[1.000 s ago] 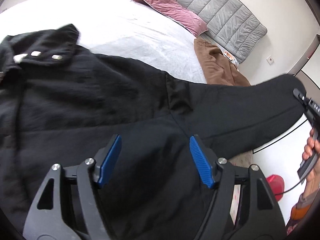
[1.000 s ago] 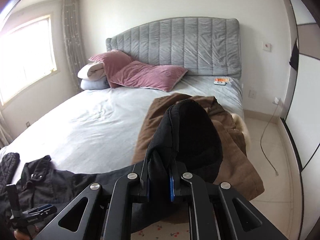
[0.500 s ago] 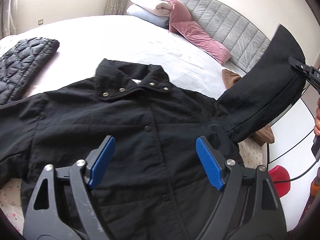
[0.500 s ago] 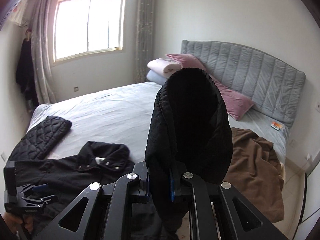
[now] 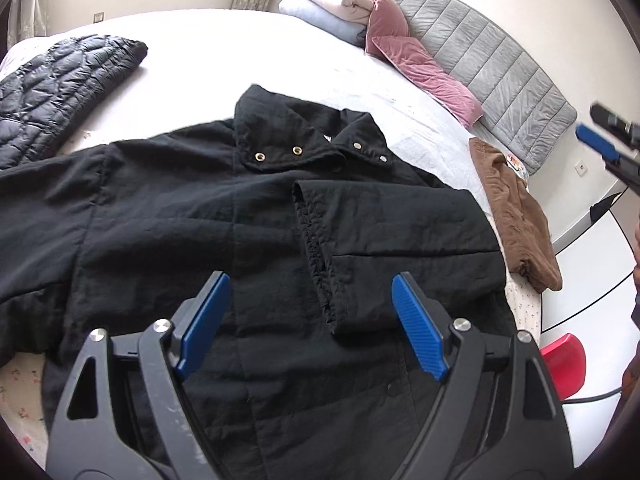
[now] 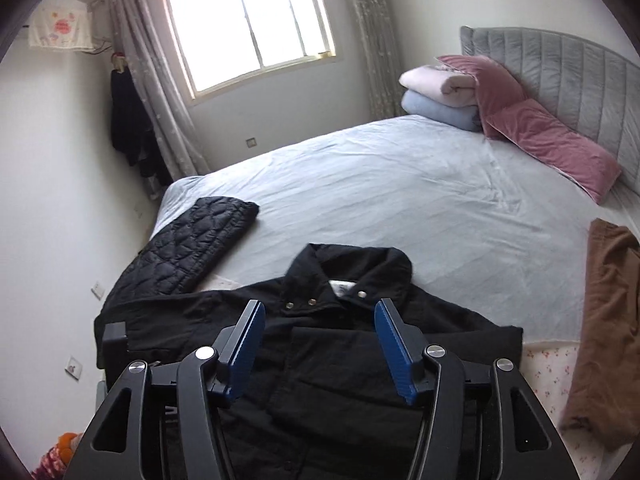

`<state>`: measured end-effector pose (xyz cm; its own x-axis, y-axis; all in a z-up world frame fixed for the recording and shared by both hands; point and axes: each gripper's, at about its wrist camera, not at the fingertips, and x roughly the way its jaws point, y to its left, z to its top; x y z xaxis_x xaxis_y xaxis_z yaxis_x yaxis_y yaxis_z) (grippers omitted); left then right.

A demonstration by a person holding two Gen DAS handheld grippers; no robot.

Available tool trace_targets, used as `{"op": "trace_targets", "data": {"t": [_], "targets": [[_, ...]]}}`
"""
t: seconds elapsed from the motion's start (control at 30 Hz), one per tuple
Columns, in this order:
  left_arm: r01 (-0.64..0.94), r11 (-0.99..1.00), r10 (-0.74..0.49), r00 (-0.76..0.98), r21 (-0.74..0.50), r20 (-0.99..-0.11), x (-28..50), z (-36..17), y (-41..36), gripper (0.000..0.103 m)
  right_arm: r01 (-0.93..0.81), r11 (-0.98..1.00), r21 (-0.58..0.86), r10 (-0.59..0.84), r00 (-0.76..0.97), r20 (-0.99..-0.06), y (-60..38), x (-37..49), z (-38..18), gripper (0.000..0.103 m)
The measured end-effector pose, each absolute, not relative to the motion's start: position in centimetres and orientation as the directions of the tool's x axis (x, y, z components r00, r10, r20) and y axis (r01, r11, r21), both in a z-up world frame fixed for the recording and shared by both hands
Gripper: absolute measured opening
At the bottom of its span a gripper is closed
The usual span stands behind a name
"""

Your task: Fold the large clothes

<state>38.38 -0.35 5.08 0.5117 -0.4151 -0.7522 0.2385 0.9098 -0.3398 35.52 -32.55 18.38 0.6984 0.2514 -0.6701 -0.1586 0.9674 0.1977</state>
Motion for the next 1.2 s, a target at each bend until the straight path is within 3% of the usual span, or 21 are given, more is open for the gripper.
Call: {"op": "trace_targets", "data": {"t": [0.1, 0.17, 0.2, 0.3, 0.43, 0.5, 0.7, 0.77, 0.87, 1.0, 1.07, 1.2], "targets": [[0.24, 0.923, -0.382, 0.492, -0.3, -0.782, 39.9, 2.9, -2.9, 0.079, -0.041, 0.991, 0.131, 0.122, 0.696, -0.707, -37.5, 35.2, 14.8, 0.058], [0.245, 0.937, -0.342, 0.518, -0.248, -0.784, 40.3, 1.9, -4.8, 0.06, 0.027, 0.997, 0.077, 0.036, 0.696, -0.717, -40.1, 34.7, 11.7, 0.058], [0.265, 0.935, -0.346, 0.534, -0.236, -0.772, 40.3, 1.5, -5.7, 0.058, 0.045, 0.997, 0.067, 0.017, 0.691, -0.723, -41.0, 34.5, 10.0, 0.057], [0.345, 0.909, -0.401, 0.571, -0.234, -0.716, 39.7, 0.4, -7.8, 0.058, 0.045, 0.995, 0.093, 0.039, 0.67, -0.741, -42.8, 33.9, 5.1, 0.053], [0.35, 0.918, -0.354, 0.517, -0.185, -0.779, 40.3, -3.3, -9.4, 0.059, 0.098, 0.985, 0.14, 0.052, 0.61, -0.791, -44.5, 34.1, -2.5, 0.045], [0.346, 0.916, -0.37, 0.523, -0.205, -0.768, 40.4, -3.7, -8.9, 0.061, 0.107, 0.984, 0.144, 0.053, 0.595, -0.802, -45.1, 34.0, -4.9, 0.04], [0.254, 0.942, -0.318, 0.477, -0.218, -0.819, 38.9, 0.6, -6.9, 0.069, 0.108, 0.984, 0.144, 0.058, 0.567, -0.821, -43.1, 32.0, -0.7, 0.051], [0.214, 0.948, -0.312, 0.498, -0.234, -0.809, 37.0, 2.9, -5.3, 0.082, 0.116, 0.978, 0.174, 0.073, 0.592, -0.803, -42.5, 29.5, 1.7, 0.06], [0.169, 0.959, -0.283, 0.536, -0.227, -0.795, 33.6, 6.4, -3.2, 0.084, 0.117, 0.975, 0.191, 0.074, 0.636, -0.768, -41.4, 25.4, 5.1, 0.074], [0.128, 0.976, -0.217, 0.578, -0.176, -0.787, 28.8, 11.0, -0.3, 0.089, 0.108, 0.982, 0.157, 0.049, 0.653, -0.756, -39.4, 20.2, 8.6, 0.079], [0.115, 0.984, -0.178, 0.6, -0.136, -0.78, 26.5, 12.7, 1.0, 0.099, 0.104, 0.984, 0.145, 0.042, 0.654, -0.755, -38.3, 18.0, 9.8, 0.083], [0.08, 0.993, -0.12, 0.615, -0.09, -0.779, 22.2, 14.7, 4.2, 0.1, 0.1, 0.984, 0.144, 0.045, 0.649, -0.759, -36.4, 14.5, 11.2, 0.086]]}}
